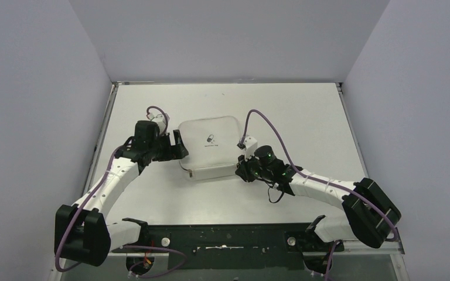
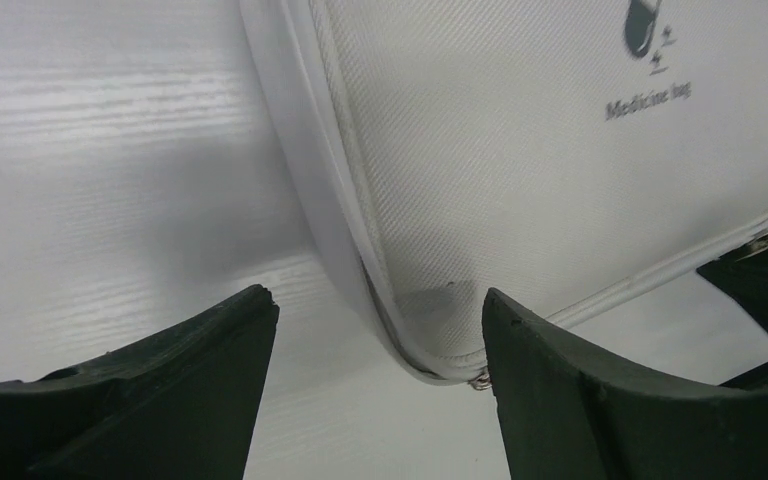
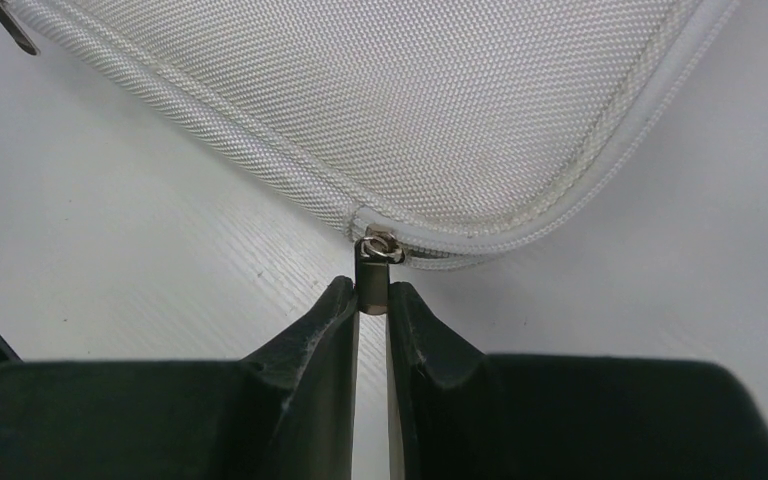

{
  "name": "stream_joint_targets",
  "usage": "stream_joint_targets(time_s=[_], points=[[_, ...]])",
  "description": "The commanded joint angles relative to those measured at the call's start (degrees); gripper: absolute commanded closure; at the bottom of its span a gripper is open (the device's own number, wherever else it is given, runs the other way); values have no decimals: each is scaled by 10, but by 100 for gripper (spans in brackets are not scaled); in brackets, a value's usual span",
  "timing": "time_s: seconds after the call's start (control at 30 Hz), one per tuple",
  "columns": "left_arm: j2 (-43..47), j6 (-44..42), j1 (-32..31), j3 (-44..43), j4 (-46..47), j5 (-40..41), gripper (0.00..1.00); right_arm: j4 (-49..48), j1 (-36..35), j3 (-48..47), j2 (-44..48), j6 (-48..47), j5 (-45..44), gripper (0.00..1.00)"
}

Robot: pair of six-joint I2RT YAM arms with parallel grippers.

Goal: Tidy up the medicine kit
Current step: Zip the medicine box at the center of the board.

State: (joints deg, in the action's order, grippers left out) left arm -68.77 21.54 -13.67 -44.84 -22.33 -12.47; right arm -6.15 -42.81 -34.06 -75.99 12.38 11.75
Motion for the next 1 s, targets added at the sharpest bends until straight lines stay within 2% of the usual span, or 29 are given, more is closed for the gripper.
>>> stream_joint_targets(time_s=[0.0, 0.07, 0.27, 0.37, 0.57, 0.77, 0.97], points=[[-11, 16, -3, 27, 35, -22, 32, -22, -2, 0, 42, 11, -66, 100], [-25, 9, -3, 27, 39, -24, 41, -18, -1, 3, 47, 1, -78, 100], [-73, -33, -3, -6, 21, -21, 83, -4, 21, 1, 42, -5, -76, 100], [-84, -50, -2, -17, 18, -26, 98, 4, 34, -2, 32, -10, -73, 100], [-85, -79, -1, -31, 0, -3, 100, 44, 45, -2, 66, -16, -146, 100], [-94, -95, 1, -27, 6, 0, 100, 53, 75, -9, 48, -18, -128, 100], [-132, -132, 6, -80, -15, -30, 100, 35, 99, -26, 16, 3, -84, 100]])
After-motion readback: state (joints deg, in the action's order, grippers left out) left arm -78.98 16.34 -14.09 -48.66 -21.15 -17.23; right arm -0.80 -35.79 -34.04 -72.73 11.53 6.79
